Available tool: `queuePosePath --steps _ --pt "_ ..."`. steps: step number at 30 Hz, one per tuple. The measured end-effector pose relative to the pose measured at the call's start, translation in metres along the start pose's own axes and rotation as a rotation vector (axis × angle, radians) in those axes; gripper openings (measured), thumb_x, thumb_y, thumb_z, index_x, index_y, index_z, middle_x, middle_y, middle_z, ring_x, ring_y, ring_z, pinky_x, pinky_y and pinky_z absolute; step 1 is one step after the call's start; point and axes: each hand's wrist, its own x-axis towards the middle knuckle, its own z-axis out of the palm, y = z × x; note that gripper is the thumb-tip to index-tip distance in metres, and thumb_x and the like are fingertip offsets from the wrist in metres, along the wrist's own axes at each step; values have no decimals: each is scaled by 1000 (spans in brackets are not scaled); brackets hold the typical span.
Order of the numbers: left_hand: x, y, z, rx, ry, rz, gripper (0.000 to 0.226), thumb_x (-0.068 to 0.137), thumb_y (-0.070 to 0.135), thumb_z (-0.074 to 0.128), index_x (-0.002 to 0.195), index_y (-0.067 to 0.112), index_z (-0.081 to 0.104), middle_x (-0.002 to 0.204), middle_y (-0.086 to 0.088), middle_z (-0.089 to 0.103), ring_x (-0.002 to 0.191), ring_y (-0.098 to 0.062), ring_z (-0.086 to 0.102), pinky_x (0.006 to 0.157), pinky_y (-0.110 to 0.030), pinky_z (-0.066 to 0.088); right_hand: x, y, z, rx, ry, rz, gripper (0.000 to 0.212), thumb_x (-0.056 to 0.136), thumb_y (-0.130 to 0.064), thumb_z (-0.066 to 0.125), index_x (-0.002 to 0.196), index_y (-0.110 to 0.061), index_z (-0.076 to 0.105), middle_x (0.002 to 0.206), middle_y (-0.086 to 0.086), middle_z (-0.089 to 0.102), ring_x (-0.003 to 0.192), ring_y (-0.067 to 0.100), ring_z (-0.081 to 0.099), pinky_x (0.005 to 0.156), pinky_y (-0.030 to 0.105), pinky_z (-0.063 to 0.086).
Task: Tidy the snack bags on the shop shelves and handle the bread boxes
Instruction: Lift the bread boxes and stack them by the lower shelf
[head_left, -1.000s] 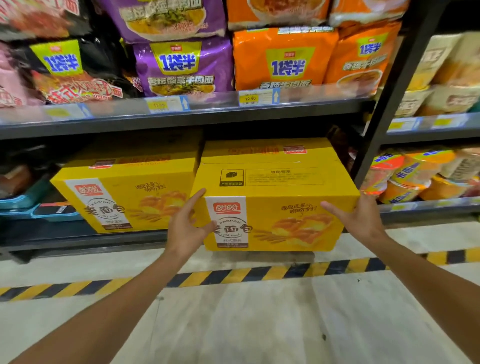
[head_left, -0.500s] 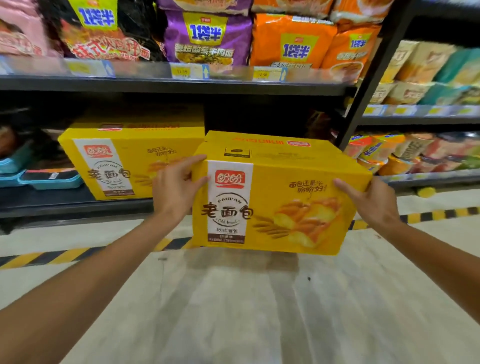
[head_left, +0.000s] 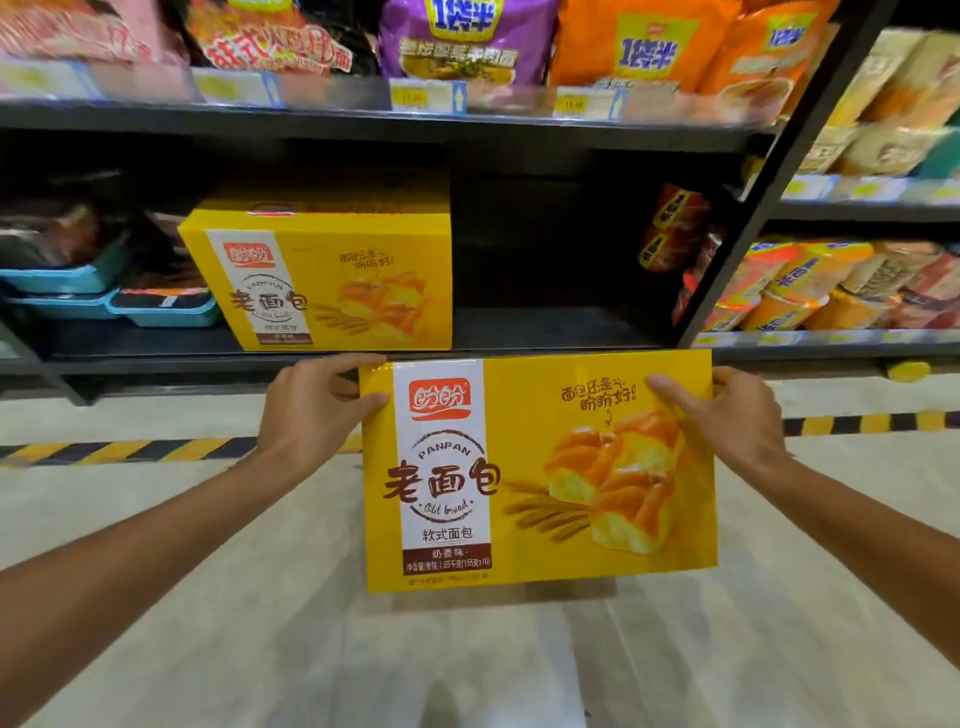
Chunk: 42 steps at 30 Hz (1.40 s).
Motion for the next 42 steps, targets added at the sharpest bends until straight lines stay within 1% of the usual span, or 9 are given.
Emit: queuePosePath --steps 2,4,10,14,16,21,26,29,42 --pt "-1 -13 0 -60 -22 -67 46 85 25 84 127 35 70 98 8 76 91 -11 74 80 -46 64 -2 3 16 51 -53 1 69 68 -79 63 95 -16 73 87 5 75 82 25 69 78 43 56" --pt "1 -20 0 -94 3 -87 48 86 25 83 130 35 68 97 13 75 92 -9 75 79 -47 65 -5 6 27 71 -83 -3 77 71 -77 62 117 -15 69 106 7 75 94 27 69 86 46 58" --pt "11 -28 10 -206 50 -97 47 88 25 80 131 23 64 102 11 71 96 -2 68 81 -18 53 -4 8 37 124 -150 17 82 82 -61 71 148 -19 45 136 8 64 120 33 62 95 47 52" --pt "34 -37 7 -277 -72 -202 30 86 27 82 114 23 71 107 7 75 102 -13 71 99 -44 56 -1 17 33 187 -244 -14 88 81 -58 71 155 -26 34 141 4 59 122 28 61 98 46 53" --pt "41 -35 4 -332 -129 -238 29 86 23 81 113 18 71 105 5 76 100 -15 72 99 -46 56 -2 20 32 229 -313 -8 94 79 -62 69 158 -33 27 140 -3 57 121 23 59 100 47 54" --pt "36 -40 15 -420 -176 -249 34 92 29 71 124 18 64 113 8 73 104 -11 71 91 -43 59 2 23 32 263 -344 -20 87 84 -54 70 157 -35 26 134 -10 54 116 15 58 92 37 53" --pt "44 -42 18 -394 -385 -262 42 102 28 59 141 32 44 120 14 66 95 -3 71 66 -21 58 8 26 50 362 -317 -11 81 90 -50 63 159 -33 23 141 -8 51 124 16 56 98 38 52" --pt "45 -48 22 -388 -472 -274 53 103 27 58 149 45 38 121 17 72 104 -6 73 70 -21 60 18 22 56 400 -325 5 74 97 -43 61 160 -32 22 143 -7 49 126 16 54 93 31 46" --pt "53 -42 33 -421 -409 -341 59 102 33 56 155 44 32 126 13 69 96 -5 75 65 -20 58 35 23 64 347 -323 28 84 89 -60 59 160 -37 20 154 0 47 136 27 51 111 51 44"
